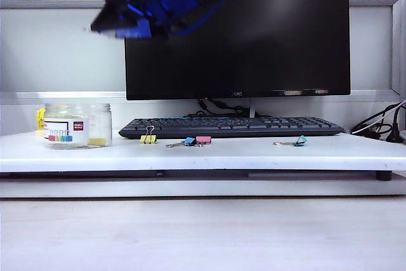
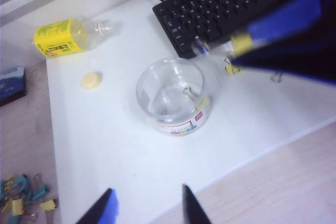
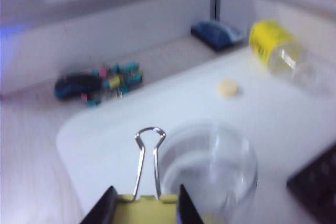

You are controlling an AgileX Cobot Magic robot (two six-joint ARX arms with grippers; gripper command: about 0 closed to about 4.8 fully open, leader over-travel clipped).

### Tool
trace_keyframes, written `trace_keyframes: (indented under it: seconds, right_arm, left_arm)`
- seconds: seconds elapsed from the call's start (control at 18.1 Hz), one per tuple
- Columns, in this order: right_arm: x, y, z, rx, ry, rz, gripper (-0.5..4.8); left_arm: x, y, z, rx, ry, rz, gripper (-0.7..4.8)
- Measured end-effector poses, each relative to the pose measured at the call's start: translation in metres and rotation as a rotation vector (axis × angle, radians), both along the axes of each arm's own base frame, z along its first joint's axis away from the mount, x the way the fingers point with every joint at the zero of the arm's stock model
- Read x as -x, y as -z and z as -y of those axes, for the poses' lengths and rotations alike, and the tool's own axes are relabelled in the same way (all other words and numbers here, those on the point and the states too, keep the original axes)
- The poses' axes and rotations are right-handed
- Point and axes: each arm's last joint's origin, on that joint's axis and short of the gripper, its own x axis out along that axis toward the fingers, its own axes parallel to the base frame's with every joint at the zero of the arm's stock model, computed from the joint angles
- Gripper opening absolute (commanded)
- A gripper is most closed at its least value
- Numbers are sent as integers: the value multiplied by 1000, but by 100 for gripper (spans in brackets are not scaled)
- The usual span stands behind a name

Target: Pick up the clips with the largest number of clips of the same color on the table and place them in a round transparent plastic box.

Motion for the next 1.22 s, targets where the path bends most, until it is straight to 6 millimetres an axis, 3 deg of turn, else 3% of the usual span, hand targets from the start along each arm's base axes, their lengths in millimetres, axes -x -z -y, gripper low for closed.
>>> trace_keyframes:
  seconds: [0.22,0.66,1.05,1.22]
  right_arm:
    - [-11,-9,-11,-27,-20,22,83]
    - [-26,22,-27,28,-24,-37,83]
    - [-41,18,-52,-8,-58,-5,83]
    - [-46,26,-57,5,-60,-20,83]
  left_arm:
    - [0,1,0,-10,1,-6,175]
    - [1,2,-2,-45,-33,-11,175]
    - [1,2,-2,-44,-32,-11,175]
    - [1,2,-2,-44,-32,-11,175]
